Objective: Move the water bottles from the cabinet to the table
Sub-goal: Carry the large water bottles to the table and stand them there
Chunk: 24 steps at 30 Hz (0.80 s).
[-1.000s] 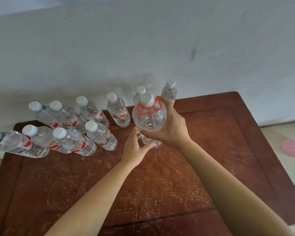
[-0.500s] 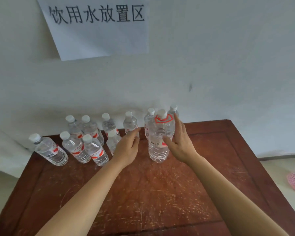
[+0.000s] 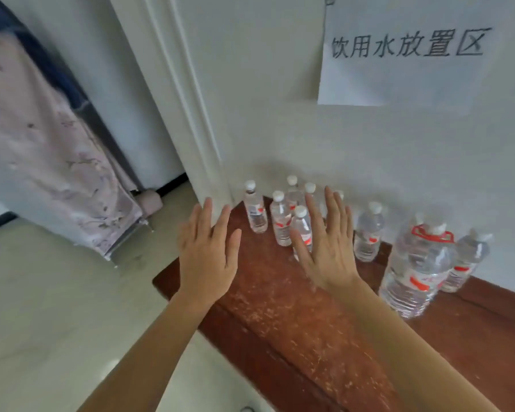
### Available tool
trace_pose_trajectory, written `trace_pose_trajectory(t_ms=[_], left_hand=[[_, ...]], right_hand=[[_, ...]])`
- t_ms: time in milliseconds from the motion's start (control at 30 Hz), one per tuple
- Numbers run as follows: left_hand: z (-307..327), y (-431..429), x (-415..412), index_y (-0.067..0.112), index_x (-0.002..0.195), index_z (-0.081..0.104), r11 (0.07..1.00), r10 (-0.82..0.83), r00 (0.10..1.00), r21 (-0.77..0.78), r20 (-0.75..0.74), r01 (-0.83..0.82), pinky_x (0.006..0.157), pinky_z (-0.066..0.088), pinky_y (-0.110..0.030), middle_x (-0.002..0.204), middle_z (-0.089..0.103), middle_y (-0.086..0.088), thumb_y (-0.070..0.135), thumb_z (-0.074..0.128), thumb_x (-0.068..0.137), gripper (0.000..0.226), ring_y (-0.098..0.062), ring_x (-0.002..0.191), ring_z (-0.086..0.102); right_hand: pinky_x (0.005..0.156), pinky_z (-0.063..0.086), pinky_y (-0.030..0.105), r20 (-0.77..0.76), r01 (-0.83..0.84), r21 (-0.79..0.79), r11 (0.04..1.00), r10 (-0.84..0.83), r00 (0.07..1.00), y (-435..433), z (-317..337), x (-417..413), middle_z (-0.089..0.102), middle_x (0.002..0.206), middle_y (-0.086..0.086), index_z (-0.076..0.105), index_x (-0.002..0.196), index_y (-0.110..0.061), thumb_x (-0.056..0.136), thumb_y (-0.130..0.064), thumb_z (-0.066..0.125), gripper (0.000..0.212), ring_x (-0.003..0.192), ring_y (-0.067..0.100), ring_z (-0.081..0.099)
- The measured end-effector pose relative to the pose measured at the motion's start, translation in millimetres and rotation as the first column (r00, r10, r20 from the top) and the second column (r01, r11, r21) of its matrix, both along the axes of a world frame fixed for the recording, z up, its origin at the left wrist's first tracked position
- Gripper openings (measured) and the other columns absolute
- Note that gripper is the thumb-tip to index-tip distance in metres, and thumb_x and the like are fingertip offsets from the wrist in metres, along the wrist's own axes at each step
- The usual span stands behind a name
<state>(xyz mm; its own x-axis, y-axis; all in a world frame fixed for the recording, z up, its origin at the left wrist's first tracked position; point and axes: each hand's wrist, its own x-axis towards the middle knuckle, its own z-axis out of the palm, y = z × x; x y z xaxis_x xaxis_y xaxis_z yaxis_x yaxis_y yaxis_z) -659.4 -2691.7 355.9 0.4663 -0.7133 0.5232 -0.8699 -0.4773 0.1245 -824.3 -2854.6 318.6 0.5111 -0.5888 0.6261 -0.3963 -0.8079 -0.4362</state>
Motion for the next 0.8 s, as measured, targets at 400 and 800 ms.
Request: trace_pose_trajectory(t_ms=[400,800], left_hand=[[61,424,43,0.023,0.156,0.032,0.559,0.826,0.553,-0.037,0.113,-0.828,0.117,0.019,-0.067,0.166,0.017,-0.014,0.055,0.031,0.103,0.062,-0.039,0.152,0.015],[73,771,-17,0.024,0.155,0.034,-0.007,0.997,-0.013,-0.087,0.077,-0.996,0.116,0.018,-0.069,0.166,0.018,-0.013,0.058,0.025,0.101,0.064,-0.038,0.153,0.013]], right_hand=[[0.124,0.009,0.061,-0.052,-0.733,-0.17,0.658,0.737,0.674,335,78,233,0.016,0.168,0.016,0.037,0.157,-0.026,0.103,-0.064,0.029,0.067,0.157,0.037,0.005],[0.123,0.01,0.062,-0.065,-0.953,-0.274,0.13,0.986,0.153,750,90,303,0.02,0.167,0.016,0.036,0.157,-0.027,0.103,-0.057,0.04,0.062,0.155,0.04,0.013]])
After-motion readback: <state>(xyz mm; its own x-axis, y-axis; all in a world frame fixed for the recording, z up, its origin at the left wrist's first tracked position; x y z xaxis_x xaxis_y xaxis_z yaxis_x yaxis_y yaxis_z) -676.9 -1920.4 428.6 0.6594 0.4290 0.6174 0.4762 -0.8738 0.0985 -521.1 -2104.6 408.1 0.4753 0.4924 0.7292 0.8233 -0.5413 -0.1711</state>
